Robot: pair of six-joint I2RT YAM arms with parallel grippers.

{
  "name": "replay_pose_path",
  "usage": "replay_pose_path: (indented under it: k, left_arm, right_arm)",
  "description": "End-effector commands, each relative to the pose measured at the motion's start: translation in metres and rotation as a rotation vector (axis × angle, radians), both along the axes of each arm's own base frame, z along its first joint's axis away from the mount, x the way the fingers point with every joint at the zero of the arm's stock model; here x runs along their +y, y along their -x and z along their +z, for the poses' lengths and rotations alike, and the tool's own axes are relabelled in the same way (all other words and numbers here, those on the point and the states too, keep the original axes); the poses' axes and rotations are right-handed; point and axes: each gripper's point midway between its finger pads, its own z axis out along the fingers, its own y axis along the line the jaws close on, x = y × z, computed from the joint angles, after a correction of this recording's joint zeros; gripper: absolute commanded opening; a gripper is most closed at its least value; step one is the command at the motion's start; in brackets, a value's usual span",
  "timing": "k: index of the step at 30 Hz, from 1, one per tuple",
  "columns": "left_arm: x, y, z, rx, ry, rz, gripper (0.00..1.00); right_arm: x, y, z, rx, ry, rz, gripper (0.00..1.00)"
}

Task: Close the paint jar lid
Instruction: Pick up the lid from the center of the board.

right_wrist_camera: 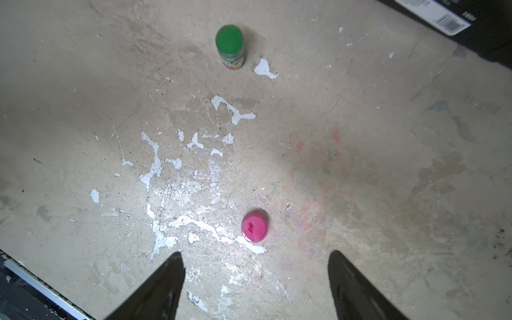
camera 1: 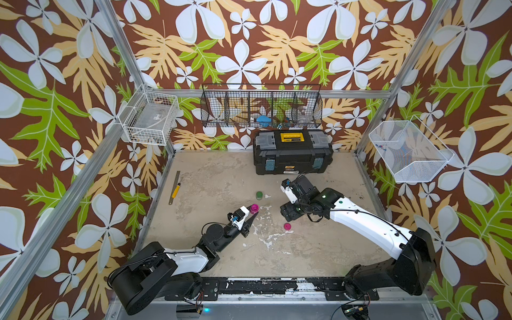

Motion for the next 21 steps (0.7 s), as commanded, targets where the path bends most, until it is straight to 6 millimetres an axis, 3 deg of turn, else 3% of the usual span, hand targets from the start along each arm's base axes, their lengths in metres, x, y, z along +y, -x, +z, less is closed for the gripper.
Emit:
replay_pose_path:
  k: [1, 10, 21]
  left_arm:
    - [-0.001, 0.0, 0.006, -0.014, 0.014, -0.004, 0.09]
    - [0.0, 0.0, 0.005, -0.013, 0.012, -0.001, 0.09]
    - [0.0, -0.001, 0.004, -0.011, 0.009, 0.002, 0.09]
  right_arm:
    - [-0.001, -0.004, -0.015, 0.003, 0.01, -0.024, 0.81]
    - [-0.006, 0.011, -0.079, 0.142, 0.098, 0.0, 0.75]
    - [-0.011, 0.018, -0.111, 0.218, 0.158, 0.02, 0.67]
